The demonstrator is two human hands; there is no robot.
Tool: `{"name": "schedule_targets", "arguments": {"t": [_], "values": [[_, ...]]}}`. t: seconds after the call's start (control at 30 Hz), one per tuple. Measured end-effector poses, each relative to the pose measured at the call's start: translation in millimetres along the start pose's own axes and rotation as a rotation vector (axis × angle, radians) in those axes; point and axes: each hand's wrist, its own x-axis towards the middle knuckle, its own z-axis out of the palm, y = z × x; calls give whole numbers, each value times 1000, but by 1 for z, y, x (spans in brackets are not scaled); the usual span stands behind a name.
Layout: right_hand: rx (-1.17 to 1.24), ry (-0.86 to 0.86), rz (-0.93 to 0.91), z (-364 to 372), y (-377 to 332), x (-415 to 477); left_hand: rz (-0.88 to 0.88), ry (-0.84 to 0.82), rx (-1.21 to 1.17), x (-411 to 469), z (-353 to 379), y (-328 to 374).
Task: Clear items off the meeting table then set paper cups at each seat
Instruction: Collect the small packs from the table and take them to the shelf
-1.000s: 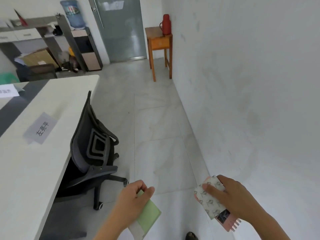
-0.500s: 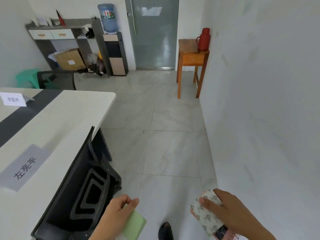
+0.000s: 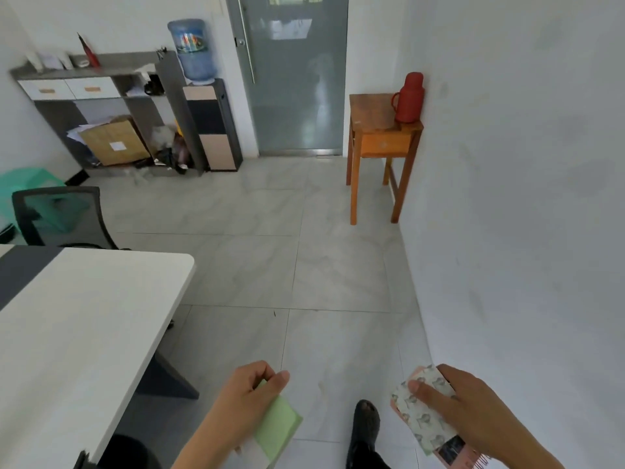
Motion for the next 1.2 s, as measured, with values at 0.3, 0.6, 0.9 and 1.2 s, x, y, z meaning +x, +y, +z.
{"name": "schedule_targets", "arguments": {"t": [0.3, 0.6, 0.9, 1.2], "values": [[-145, -48, -199, -88, -143, 253, -68, 199, -117, 193, -55, 92], [-296, -236, -352, -86, -285, 461, -248, 365, -201, 349, -128, 74], [-263, -172, -306, -99, -441, 651, -174, 320, -156, 592, -267, 152], [-280, -207, -265, -81, -570, 820, -200, 313, -124, 772, -377, 165]]}}
